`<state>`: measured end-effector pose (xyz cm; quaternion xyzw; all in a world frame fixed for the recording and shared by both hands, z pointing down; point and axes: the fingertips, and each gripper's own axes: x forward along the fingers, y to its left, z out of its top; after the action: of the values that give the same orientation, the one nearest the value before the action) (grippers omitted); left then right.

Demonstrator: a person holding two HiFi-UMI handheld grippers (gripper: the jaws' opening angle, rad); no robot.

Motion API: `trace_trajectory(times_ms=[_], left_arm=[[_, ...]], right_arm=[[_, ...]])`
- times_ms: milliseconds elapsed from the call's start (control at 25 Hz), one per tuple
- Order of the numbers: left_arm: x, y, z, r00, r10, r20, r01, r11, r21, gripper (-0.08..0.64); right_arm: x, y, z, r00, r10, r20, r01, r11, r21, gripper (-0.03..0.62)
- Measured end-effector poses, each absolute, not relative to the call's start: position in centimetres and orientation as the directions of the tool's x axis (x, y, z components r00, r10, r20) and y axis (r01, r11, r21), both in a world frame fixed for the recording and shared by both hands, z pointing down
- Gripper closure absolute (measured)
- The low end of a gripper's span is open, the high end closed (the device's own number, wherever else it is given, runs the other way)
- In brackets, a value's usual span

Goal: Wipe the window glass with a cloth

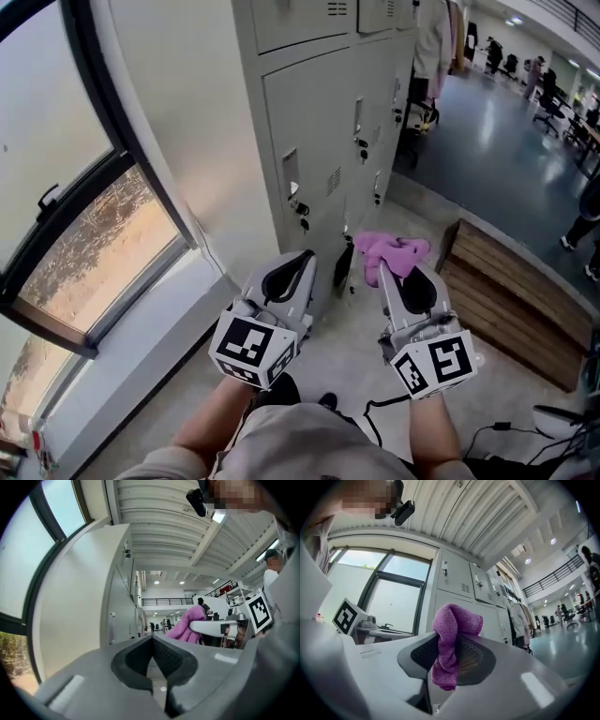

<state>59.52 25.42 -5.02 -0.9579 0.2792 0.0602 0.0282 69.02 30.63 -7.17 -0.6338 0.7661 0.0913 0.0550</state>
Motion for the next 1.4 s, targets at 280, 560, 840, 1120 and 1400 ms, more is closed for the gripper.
trace_trajectory(times_ms=[280,560,840,1120,1400], left_arm=[[49.3,23.8,-4.1,0.708,-0.692,-0.137,-0.697,-0.717,0.02,0.558],[36.3,22.1,-1.9,0.571,-0.814,-0.104,-0.816,-0.577,0.032,0.558],[20.1,20.7,1.3,0.432,-0.9,-0.054,-0.899,-0.435,0.055,0.558],[6.9,21.4,3.5,0.316,-0.948,-0.015,-0.945,-0.317,0.081,0.558],[-0.2,21.2,5.9,0.221,-0.975,0.008,-0.967,-0.218,0.129,0.558]], right_arm=[[59.4,28.2,-7.9,-0.396,-0.893,-0.214,-0.917,0.375,0.133,0.477],[47.1,24.3,-6.3,-0.554,-0.813,-0.177,-0.832,0.538,0.133,0.477],[30.8,20.8,-2.9,-0.682,-0.722,-0.114,-0.731,0.673,0.113,0.477],[16.6,20.2,-0.3,-0.771,-0.634,-0.053,-0.636,0.765,0.099,0.477],[8.7,19.0,1.8,-0.835,-0.551,0.005,-0.547,0.83,0.106,0.476]])
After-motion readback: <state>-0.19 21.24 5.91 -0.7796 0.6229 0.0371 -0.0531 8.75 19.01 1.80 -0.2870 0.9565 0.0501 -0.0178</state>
